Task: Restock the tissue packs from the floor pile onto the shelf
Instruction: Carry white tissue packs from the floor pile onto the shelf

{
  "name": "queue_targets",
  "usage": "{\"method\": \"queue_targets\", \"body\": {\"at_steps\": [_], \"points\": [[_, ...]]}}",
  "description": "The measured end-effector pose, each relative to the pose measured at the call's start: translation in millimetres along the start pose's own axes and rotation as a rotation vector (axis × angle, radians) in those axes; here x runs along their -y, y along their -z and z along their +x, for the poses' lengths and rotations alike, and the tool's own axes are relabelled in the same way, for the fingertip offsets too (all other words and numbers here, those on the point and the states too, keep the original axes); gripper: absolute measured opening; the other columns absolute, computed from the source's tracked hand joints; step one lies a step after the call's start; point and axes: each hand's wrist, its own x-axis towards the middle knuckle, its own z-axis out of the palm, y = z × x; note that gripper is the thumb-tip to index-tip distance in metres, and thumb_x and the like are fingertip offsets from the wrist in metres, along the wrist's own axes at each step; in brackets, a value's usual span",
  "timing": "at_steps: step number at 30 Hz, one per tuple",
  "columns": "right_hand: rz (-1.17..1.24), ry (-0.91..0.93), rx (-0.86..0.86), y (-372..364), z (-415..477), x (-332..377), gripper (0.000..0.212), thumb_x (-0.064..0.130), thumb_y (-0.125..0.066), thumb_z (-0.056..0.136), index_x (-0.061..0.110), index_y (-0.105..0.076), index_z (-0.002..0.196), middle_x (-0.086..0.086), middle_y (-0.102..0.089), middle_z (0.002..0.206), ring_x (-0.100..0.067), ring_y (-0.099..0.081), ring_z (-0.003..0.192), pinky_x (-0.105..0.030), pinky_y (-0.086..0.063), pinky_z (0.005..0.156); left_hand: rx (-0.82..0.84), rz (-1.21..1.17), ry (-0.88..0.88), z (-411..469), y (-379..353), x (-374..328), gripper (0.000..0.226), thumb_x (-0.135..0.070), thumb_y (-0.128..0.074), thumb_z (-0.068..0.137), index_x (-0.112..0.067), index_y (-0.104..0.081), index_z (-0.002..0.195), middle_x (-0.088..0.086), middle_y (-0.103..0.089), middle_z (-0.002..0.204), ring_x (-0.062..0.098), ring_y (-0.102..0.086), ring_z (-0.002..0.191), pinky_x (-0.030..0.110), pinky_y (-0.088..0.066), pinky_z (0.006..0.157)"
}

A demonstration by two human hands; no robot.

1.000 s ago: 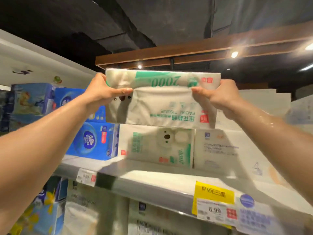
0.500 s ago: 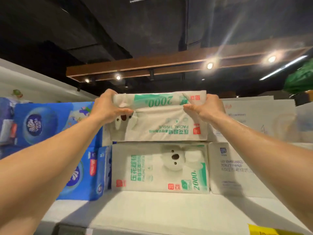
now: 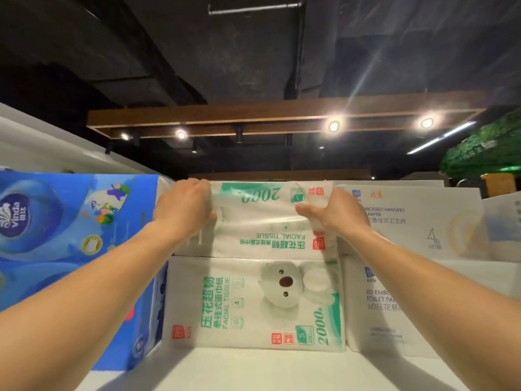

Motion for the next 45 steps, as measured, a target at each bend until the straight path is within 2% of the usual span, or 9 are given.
{"method": "queue_targets", "body": {"at_steps": [2,4,7,12,18,26,35,40,45], "points": [[0.006,0.019,0.033,5,-7,-5,0.068,0.073,-0.073,0.067,0.032,-0.062,0.120,0.006,-0.071,0.112,-0.014,-0.070,0.089,-0.034,-0.061,0.067,0.022,-0.042,0.009,-11,3,-2,0.046,-0.050,-0.078,0.078,-0.022,-0.059,0.108,0.000,-0.064,0.109,0.021,-0.060,0.093,0.043,-0.057,0.074],[-0.019,0.037,-0.004,15,-19,-7,0.088,0.077,-0.068,0.065,0.027,-0.051,0.135,0.000,-0.062,0.134,-0.023,-0.065,0.112,-0.043,-0.059,0.084,0.071,-0.077,0.025,-28,10,-7,0.068,-0.057,-0.074,0.079,-0.021,-0.052,0.133,0.001,-0.061,0.127,0.023,-0.058,0.110,0.042,-0.054,0.086],[-0.054,0.136,-0.059,32,-45,-7,0.086,0.068,-0.067,0.078,0.023,-0.039,0.146,-0.003,-0.048,0.148,-0.026,-0.050,0.131,-0.044,-0.049,0.098,0.124,-0.117,0.017,-61,22,-20,0.078,-0.063,-0.067,0.081,-0.024,-0.042,0.144,-0.003,-0.051,0.144,0.021,-0.050,0.127,0.043,-0.049,0.097],[0.020,0.302,0.135,37,-96,-8,0.078,0.065,-0.054,0.091,0.020,-0.034,0.153,-0.002,-0.045,0.153,-0.024,-0.048,0.135,-0.043,-0.043,0.106,0.329,-0.273,-0.011,-118,29,-52,0.073,-0.072,-0.057,0.081,-0.031,-0.049,0.140,-0.005,-0.058,0.138,0.016,-0.054,0.125,0.035,-0.044,0.103],[0.012,0.411,0.352,42,-161,-15,0.067,0.064,-0.047,0.095,0.016,-0.052,0.142,-0.003,-0.056,0.145,-0.020,-0.053,0.131,-0.036,-0.043,0.105,0.443,-0.381,0.002,-171,43,-79,0.081,-0.077,-0.050,0.077,-0.028,-0.048,0.141,-0.004,-0.057,0.140,0.015,-0.053,0.127,0.034,-0.043,0.104],[-0.107,0.374,0.337,92,-264,-8,0.061,0.061,-0.048,0.097,0.015,-0.057,0.137,-0.003,-0.061,0.140,-0.021,-0.055,0.127,-0.031,-0.040,0.100,0.419,-0.555,-0.184,-226,99,-96,0.083,-0.082,-0.047,0.073,-0.026,-0.057,0.133,-0.003,-0.064,0.130,0.012,-0.062,0.114,0.037,-0.049,0.101],[-0.174,-0.022,0.384,152,-431,-46,0.057,0.057,-0.055,0.094,0.015,-0.062,0.132,-0.004,-0.064,0.135,-0.020,-0.057,0.125,-0.025,-0.039,0.096,0.634,-0.752,-0.444,-355,130,-128,0.088,-0.085,-0.044,0.073,-0.025,-0.055,0.136,-0.006,-0.061,0.136,0.012,-0.058,0.121,0.025,-0.042,0.098],[-0.255,-0.295,0.448,213,-547,-96,0.054,0.048,-0.058,0.097,0.007,-0.061,0.133,-0.012,-0.061,0.138,-0.024,-0.054,0.129,-0.025,-0.035,0.101,0.830,-0.830,-0.586,-429,140,-192,0.089,-0.078,-0.046,0.073,-0.016,-0.056,0.136,0.005,-0.062,0.135,0.023,-0.059,0.121,0.028,-0.042,0.098],[-0.388,-0.599,0.435,298,-664,-166,0.066,0.059,-0.056,0.093,0.009,-0.058,0.137,-0.013,-0.059,0.139,-0.028,-0.053,0.130,-0.035,-0.040,0.108,1.025,-0.879,-0.716,-510,161,-287,0.095,-0.087,-0.044,0.074,-0.018,-0.051,0.140,0.006,-0.059,0.139,0.025,-0.057,0.124,0.034,-0.045,0.102]]}}
